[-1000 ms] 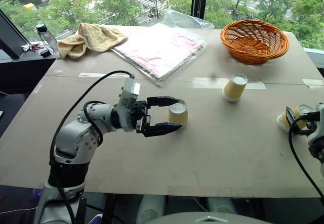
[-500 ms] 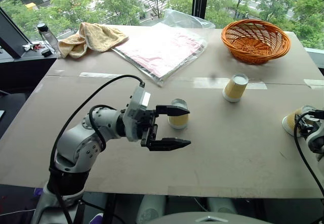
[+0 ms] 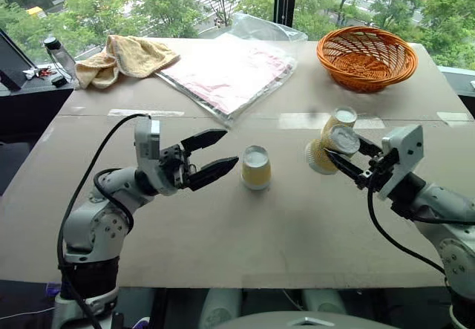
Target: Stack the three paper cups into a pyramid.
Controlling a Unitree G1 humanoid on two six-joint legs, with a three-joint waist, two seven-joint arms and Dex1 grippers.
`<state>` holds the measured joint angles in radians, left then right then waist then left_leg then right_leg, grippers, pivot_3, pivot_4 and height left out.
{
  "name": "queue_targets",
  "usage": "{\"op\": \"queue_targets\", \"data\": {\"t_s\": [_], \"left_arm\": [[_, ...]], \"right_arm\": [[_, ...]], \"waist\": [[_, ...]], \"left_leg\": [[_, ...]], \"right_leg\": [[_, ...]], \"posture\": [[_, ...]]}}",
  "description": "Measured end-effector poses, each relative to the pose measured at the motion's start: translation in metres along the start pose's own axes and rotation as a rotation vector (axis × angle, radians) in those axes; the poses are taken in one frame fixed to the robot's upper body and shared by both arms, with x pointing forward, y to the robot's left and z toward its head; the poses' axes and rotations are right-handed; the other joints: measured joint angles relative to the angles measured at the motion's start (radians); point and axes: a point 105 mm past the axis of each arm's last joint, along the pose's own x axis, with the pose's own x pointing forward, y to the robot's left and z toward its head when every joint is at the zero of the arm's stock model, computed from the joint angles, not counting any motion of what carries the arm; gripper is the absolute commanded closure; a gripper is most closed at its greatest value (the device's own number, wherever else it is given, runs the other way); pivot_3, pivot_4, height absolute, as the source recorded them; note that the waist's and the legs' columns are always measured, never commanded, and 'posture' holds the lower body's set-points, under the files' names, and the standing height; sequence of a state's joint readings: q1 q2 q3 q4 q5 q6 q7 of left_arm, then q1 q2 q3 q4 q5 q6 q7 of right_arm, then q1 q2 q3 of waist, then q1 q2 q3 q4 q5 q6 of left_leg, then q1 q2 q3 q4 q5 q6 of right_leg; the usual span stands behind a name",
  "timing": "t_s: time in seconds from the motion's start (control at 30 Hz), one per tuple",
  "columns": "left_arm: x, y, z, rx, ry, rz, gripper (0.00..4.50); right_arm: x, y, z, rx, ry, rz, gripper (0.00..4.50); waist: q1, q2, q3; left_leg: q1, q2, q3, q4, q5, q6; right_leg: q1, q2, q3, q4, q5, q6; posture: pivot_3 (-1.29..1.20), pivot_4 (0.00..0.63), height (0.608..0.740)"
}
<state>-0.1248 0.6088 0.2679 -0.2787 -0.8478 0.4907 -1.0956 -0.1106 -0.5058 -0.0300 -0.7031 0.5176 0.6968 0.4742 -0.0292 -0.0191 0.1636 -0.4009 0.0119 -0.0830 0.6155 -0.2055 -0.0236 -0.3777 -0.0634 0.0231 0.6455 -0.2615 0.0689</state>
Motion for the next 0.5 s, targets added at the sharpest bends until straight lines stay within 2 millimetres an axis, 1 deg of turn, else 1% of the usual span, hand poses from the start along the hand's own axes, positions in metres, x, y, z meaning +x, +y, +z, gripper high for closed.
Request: {"op": "queue_targets", "data": {"t_s": [0.07,0.13,0.23,0.3,0.5], "left_arm": [[-0.012,0.0,-0.006,-0.017,0.029,0.022,0.0],[-0.023,-0.001,-0.009,-0.025,0.052,0.044,0.0],[-0.034,-0.003,-0.011,-0.031,0.072,0.077,0.0],[-0.038,-0.008,-0.013,-0.034,0.081,0.081,0.0],[-0.037,-0.014,-0.014,-0.032,0.085,0.075,0.0]], "right_arm": [[0.008,0.008,-0.012,0.005,0.042,0.058,2.59],[0.014,0.013,-0.029,0.003,0.104,0.109,2.59],[0.017,0.014,-0.036,-0.014,0.128,0.134,2.59],[0.02,0.013,-0.039,-0.036,0.14,0.148,2.59],[0.033,0.011,-0.046,-0.061,0.152,0.145,2.59]], "waist": [[0.005,0.0,0.0],[0.014,0.0,0.001],[0.015,0.0,0.001],[0.014,0.0,0.001],[0.013,0.0,0.001]], "left_leg": [[-0.001,-0.001,0.0,0.0,0.0,0.0],[-0.001,-0.001,0.0,0.0,0.0,0.0],[-0.001,0.0,0.0,-0.001,0.0,0.0],[0.0,0.0,0.0,-0.001,0.0,0.0],[0.0,0.0,0.0,-0.001,0.0,0.0]], "right_leg": [[0.0,-0.001,0.0,-0.002,0.0,0.0],[0.0,-0.001,0.0,-0.002,0.0,0.0],[0.0,-0.001,0.0,-0.001,0.0,-0.001],[0.0,-0.001,0.0,-0.001,-0.001,-0.002],[0.0,-0.001,0.0,-0.001,-0.001,-0.002]], "posture": [[0.0,0.15,0.74],[0.0,0.15,0.74],[0.0,0.15,0.74],[0.0,0.15,0.74],[0.0,0.15,0.74]]}}
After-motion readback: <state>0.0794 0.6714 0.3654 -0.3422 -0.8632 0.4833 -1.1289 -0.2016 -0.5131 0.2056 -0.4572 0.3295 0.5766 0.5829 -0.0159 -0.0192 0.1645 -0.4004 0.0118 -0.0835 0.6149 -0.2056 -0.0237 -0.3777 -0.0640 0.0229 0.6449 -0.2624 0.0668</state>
